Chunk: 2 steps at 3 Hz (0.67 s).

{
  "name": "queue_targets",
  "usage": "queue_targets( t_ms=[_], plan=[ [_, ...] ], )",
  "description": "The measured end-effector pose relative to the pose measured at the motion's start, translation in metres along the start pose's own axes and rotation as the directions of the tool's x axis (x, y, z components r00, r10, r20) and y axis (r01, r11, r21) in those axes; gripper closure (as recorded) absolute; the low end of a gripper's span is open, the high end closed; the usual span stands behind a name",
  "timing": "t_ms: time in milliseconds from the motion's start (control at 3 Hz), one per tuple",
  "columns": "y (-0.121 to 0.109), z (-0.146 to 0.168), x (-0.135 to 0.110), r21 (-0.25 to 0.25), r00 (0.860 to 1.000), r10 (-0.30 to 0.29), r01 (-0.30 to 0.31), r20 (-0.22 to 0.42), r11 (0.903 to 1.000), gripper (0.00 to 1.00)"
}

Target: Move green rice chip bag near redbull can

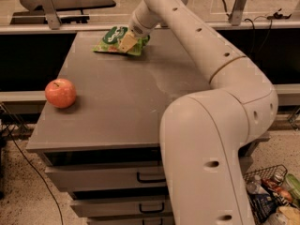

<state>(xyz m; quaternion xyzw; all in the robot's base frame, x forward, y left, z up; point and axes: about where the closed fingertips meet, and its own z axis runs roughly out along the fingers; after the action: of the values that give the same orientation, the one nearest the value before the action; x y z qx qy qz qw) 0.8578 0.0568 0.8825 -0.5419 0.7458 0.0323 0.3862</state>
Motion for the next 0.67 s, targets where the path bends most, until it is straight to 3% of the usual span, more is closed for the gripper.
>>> queue_targets(
  t_ms=[333, 667],
  plan=[
    [-0.007, -0.033, -0.014, 0.044, 0.998, -0.066, 0.066, 0.014, 0.9969, 0.87],
    [-0.010, -0.071, -0.030, 0.096, 0.989, -0.144, 0.141, 0.026, 0.9854, 1.00]
  ],
)
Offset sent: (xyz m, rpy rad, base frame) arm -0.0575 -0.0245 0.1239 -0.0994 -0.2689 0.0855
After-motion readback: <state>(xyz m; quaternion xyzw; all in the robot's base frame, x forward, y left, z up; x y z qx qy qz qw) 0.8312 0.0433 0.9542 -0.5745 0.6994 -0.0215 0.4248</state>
